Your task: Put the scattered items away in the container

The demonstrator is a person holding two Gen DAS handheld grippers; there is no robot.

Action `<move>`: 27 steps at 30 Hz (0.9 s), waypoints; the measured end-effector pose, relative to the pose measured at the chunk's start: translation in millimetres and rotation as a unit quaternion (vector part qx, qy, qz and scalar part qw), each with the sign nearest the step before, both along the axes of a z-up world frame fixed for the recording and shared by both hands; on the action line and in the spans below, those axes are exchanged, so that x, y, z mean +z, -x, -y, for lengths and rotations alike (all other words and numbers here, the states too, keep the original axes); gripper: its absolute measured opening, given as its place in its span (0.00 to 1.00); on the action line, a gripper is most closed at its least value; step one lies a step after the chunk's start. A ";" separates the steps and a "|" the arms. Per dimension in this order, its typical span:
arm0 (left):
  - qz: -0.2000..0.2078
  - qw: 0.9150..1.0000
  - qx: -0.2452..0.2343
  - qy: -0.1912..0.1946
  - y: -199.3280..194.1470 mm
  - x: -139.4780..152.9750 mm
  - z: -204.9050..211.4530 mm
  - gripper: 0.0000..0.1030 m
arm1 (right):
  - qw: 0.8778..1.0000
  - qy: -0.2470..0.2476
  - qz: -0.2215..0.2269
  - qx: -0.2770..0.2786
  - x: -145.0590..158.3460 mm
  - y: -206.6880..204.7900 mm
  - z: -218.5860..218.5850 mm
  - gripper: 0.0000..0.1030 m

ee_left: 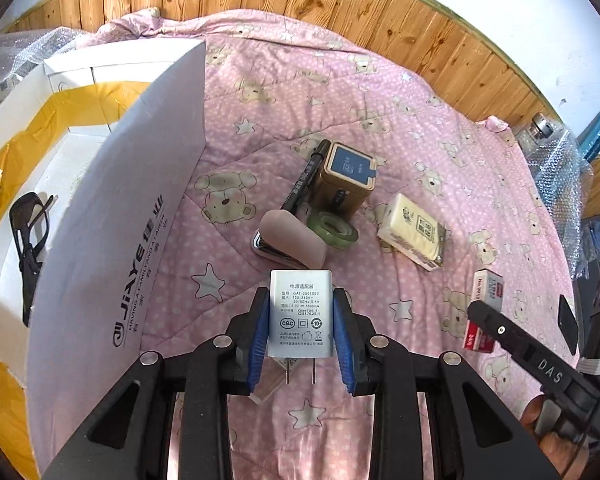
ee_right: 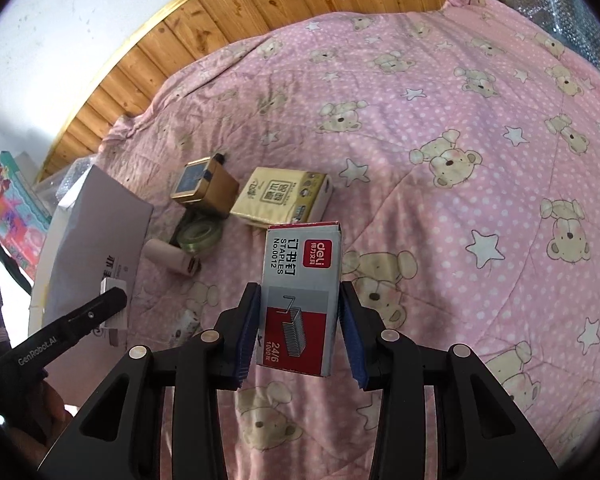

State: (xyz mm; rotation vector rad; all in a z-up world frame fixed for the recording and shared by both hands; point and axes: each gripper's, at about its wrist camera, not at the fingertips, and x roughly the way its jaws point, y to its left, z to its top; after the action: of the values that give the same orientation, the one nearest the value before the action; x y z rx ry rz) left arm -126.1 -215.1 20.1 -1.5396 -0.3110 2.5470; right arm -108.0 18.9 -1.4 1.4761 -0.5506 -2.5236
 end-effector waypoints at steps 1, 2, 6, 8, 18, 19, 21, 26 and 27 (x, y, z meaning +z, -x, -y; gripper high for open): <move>-0.003 1.000 -0.001 -0.001 -2.7 3.1 0.2 0.30 | 1.000 0.000 -0.002 0.002 2.2 -2.2 2.5 0.39; -0.006 1.000 -0.001 -0.001 -5.4 6.0 0.3 0.30 | 1.000 0.000 -0.004 0.005 4.4 -4.3 5.0 0.39; -0.015 1.000 -0.001 -0.002 -14.1 15.7 0.6 0.30 | 1.000 0.000 -0.012 0.012 13.5 -12.9 12.7 0.39; -0.021 1.000 -0.002 -0.004 -18.7 20.8 1.5 0.30 | 1.000 -0.001 -0.016 0.014 17.5 -16.5 15.9 0.39; -0.045 0.999 -0.005 -0.019 -37.8 44.8 7.9 0.30 | 0.999 -0.006 -0.035 0.030 36.4 -32.5 33.3 0.39; -0.047 0.999 -0.005 -0.020 -39.4 46.7 8.6 0.30 | 0.999 -0.006 -0.036 0.032 37.9 -33.8 34.9 0.39; -0.051 0.998 -0.005 -0.022 -42.6 50.5 10.2 0.30 | 0.999 -0.007 -0.040 0.034 41.0 -36.5 38.0 0.39; -0.061 0.998 -0.004 -0.027 -50.6 59.0 14.2 0.30 | 0.998 -0.010 -0.047 0.041 48.6 -43.5 45.7 0.39; -0.063 0.998 -0.004 -0.028 -52.2 60.8 14.7 0.30 | 0.998 -0.010 -0.049 0.043 50.1 -45.0 47.3 0.39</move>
State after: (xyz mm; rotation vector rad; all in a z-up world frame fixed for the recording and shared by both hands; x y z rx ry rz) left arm -73.9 -229.8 80.9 -1.3497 -0.3568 2.5910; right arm -63.0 -28.4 48.8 1.3442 -0.4380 -2.5263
